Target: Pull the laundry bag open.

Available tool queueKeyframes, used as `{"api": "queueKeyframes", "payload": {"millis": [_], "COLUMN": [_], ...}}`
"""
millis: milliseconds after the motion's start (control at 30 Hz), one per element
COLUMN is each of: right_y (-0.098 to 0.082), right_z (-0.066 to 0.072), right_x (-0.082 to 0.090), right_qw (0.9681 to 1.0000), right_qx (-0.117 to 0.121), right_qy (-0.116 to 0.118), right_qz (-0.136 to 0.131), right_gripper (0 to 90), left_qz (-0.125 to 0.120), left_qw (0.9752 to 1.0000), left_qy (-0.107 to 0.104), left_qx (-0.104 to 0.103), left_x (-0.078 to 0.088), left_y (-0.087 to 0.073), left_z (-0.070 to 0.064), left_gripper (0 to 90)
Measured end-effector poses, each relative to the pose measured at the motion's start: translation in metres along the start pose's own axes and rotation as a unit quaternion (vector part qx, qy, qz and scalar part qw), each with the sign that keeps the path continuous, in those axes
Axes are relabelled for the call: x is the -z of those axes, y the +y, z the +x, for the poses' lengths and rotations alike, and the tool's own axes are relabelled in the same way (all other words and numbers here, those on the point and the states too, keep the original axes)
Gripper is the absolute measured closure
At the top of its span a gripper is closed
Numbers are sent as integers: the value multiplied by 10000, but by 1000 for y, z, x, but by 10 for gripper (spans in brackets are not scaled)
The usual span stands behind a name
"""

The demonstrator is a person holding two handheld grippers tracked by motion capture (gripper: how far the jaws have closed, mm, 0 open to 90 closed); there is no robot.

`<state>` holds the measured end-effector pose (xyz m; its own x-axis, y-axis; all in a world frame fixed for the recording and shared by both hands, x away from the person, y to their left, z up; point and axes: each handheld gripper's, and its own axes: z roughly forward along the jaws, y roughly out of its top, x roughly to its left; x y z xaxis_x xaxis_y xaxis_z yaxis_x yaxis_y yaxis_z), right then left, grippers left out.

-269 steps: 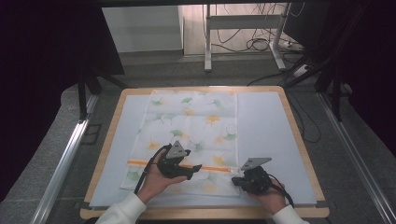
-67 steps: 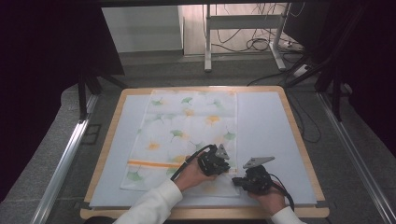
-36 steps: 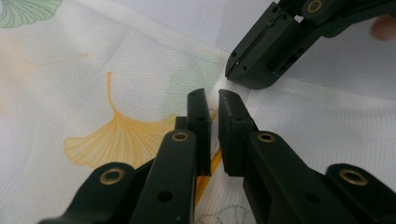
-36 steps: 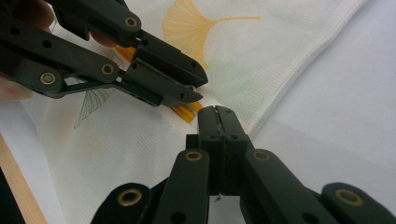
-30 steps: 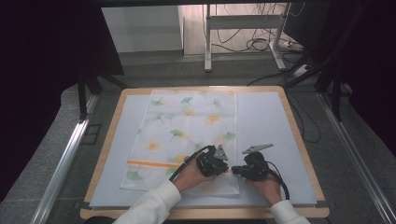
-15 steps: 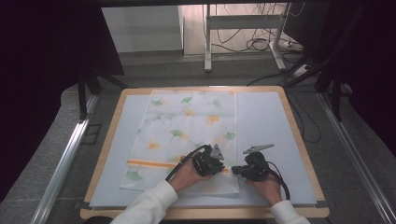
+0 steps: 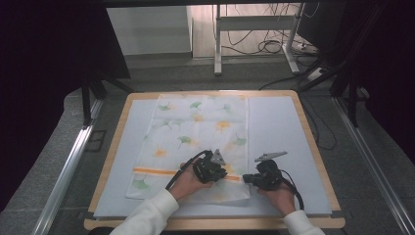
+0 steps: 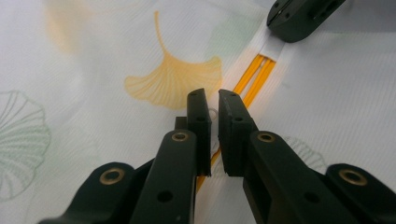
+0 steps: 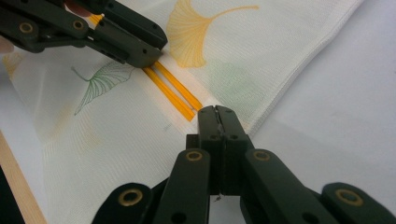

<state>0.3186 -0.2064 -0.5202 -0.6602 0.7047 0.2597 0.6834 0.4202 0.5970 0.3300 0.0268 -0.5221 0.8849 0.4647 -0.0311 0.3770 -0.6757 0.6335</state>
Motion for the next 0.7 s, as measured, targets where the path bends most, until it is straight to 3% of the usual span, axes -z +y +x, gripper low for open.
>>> {"api": "queueKeyframes", "payload": {"millis": [700], "right_y": [0], "right_z": [0], "right_x": [0], "right_qw": [10000], "right_qx": [16], "right_qy": [11], "right_qz": [-3], "right_gripper": [894], "left_qz": [7], "left_qw": [9999], "left_qy": [40], "left_qx": [167], "left_x": [14], "left_y": [-18], "left_z": [12], "left_gripper": [844]}}
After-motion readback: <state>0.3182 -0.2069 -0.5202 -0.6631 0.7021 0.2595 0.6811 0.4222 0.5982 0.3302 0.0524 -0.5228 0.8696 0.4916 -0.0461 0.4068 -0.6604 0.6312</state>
